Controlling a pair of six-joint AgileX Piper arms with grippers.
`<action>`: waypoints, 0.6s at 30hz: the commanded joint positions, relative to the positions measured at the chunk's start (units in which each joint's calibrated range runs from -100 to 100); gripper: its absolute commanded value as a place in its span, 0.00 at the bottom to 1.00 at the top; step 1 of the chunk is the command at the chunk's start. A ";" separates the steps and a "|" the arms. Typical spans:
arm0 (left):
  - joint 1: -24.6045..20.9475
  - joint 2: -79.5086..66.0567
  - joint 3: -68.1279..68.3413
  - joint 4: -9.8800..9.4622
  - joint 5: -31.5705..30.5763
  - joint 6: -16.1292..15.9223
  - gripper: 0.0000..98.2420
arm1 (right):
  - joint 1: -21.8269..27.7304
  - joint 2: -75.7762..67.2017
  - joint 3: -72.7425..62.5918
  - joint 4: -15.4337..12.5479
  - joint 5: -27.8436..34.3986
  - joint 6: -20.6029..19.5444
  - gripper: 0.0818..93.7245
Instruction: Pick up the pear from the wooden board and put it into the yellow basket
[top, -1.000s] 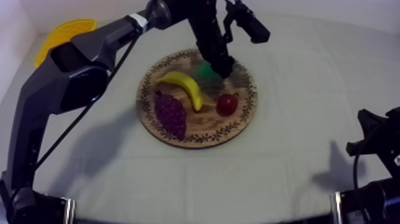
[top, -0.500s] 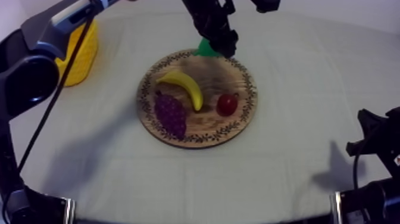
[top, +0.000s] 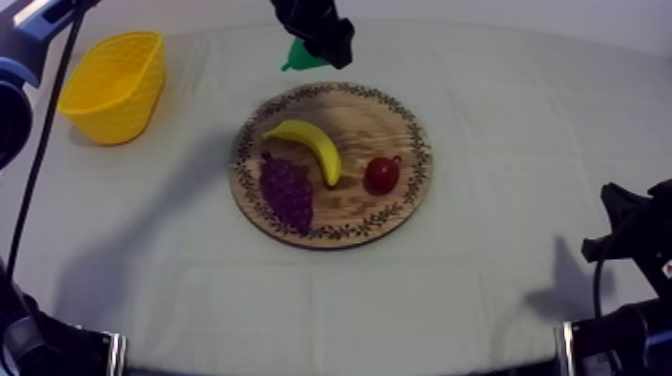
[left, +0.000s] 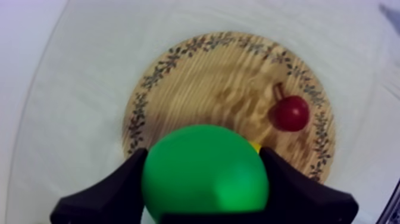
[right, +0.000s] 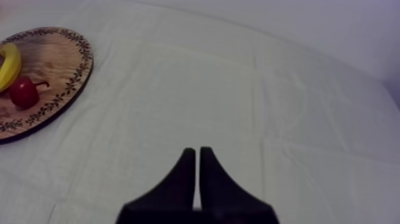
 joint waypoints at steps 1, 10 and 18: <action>-1.19 -1.13 1.99 -0.28 -0.31 0.00 0.54 | -0.01 -0.02 0.00 -0.01 0.01 -0.02 0.00; -7.82 -6.24 8.28 -1.51 -1.00 -0.43 0.55 | -0.01 -0.02 0.00 -0.01 0.01 -0.02 0.00; -15.62 -9.87 12.86 -2.11 -1.03 -1.73 0.55 | -0.01 -0.02 0.00 -0.01 0.01 -0.02 0.00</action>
